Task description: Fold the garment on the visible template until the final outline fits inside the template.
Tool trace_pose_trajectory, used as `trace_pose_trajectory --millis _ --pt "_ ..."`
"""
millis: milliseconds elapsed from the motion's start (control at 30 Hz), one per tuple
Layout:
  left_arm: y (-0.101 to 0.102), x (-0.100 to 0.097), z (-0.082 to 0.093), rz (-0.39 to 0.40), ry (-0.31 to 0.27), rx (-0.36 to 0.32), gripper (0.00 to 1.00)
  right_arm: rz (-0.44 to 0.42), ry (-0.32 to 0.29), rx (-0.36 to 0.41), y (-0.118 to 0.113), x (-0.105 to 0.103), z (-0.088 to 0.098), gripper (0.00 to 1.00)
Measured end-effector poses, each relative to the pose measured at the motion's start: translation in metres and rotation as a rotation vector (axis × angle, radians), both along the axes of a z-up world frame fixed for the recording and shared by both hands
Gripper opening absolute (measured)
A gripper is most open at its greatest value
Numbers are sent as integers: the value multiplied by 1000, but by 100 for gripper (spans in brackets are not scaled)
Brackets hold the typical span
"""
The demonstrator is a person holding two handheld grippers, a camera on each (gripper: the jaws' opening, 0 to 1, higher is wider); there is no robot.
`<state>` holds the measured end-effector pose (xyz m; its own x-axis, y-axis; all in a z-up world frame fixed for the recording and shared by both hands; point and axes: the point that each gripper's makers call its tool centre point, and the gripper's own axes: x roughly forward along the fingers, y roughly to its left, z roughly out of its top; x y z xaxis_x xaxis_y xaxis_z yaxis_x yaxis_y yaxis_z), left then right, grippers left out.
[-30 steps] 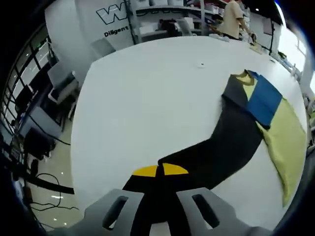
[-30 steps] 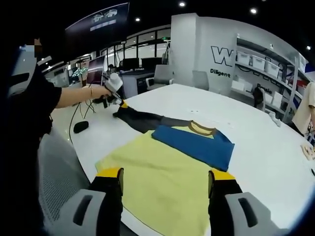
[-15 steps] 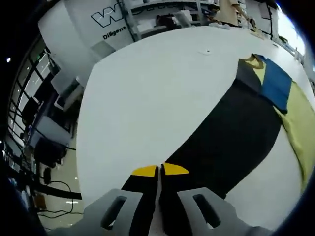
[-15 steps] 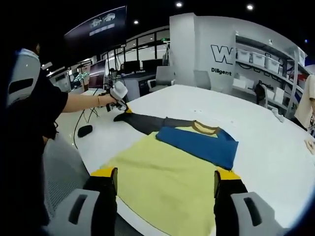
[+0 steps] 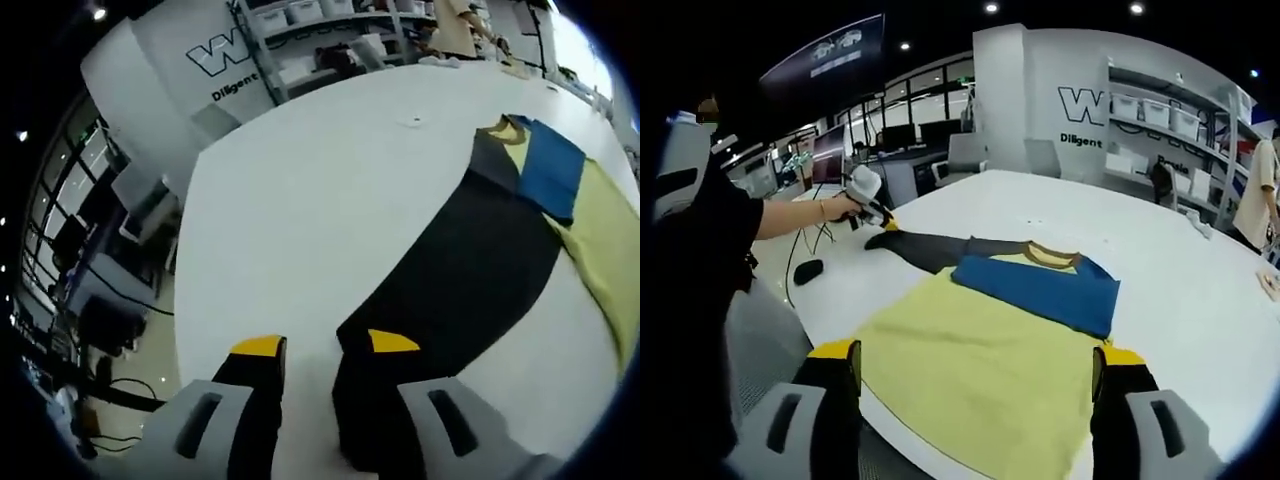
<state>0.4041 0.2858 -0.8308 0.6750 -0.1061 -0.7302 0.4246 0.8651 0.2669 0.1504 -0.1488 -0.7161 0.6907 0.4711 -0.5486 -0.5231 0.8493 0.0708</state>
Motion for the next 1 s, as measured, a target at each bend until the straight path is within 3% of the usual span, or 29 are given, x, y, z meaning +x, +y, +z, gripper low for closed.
trace_pose_trajectory --millis 433,733,1000 --pt "-14 -30 17 -49 -27 -52 51 16 -4 10 6 -2 0 99" --pt "-22 -54 7 -97 -28 -38 49 20 -8 11 7 -5 0 99" --pt "-12 -64 -8 -94 -23 -15 49 26 9 6 8 -9 -4 99"
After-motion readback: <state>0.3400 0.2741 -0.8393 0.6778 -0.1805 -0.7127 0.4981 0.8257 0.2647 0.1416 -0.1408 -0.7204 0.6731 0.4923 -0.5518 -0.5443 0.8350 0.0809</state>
